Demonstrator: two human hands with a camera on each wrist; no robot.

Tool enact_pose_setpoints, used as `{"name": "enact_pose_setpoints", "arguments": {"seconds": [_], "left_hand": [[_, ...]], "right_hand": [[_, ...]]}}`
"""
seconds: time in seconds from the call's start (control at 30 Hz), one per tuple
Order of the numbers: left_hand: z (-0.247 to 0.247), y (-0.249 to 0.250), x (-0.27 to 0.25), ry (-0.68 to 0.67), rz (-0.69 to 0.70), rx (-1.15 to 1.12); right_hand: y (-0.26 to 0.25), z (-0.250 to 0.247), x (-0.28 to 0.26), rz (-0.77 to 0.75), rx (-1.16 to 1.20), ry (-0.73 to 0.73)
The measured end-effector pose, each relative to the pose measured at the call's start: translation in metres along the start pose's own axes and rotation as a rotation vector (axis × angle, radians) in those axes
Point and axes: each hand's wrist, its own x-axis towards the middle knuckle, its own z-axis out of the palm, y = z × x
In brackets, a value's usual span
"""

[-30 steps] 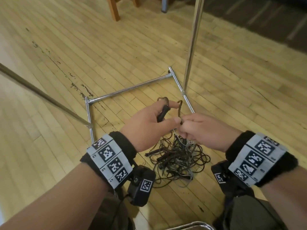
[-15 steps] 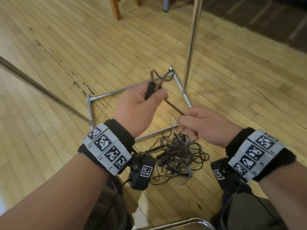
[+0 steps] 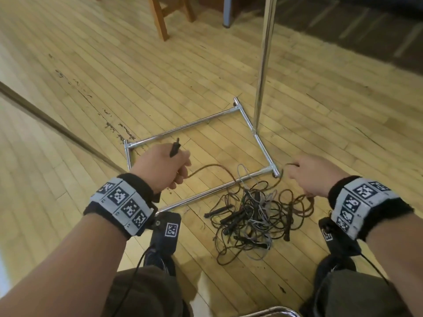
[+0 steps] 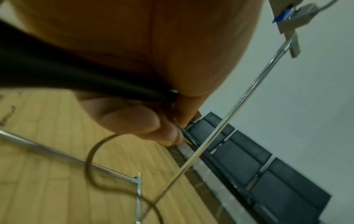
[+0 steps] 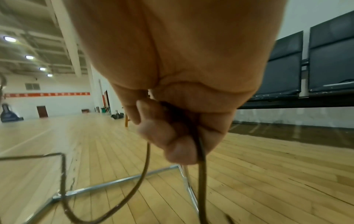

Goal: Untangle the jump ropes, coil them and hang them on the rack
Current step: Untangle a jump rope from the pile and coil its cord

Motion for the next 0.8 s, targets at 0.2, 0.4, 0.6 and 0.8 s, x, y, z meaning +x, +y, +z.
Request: {"name": "enact_pose_setpoints", "arguments": {"seconds": [0.2, 0.4, 0.6, 0.8], "left_hand": [[0.029, 0.023, -0.012, -0.14, 0.362, -0.105], [0.044, 0.038, -0.011, -0.282, 0.359, 0.071], [0.042, 0.039, -0.004, -0.141, 0.313, 0.067], [0.016, 0.035, 0.004, 0.12, 0.224, -0.42]], "right_hand": [[-0.069, -0.001, -0.03, -0.396, 0.234, -0.037], [-0.068, 0.0, -0.027, -0.512, 0.323, -0.042], [-0.042, -0.002, -0.022, -0.514, 0.34, -0.111], [-0.004, -0.007, -0.001, -0.413, 0.207, -0.084]]}}
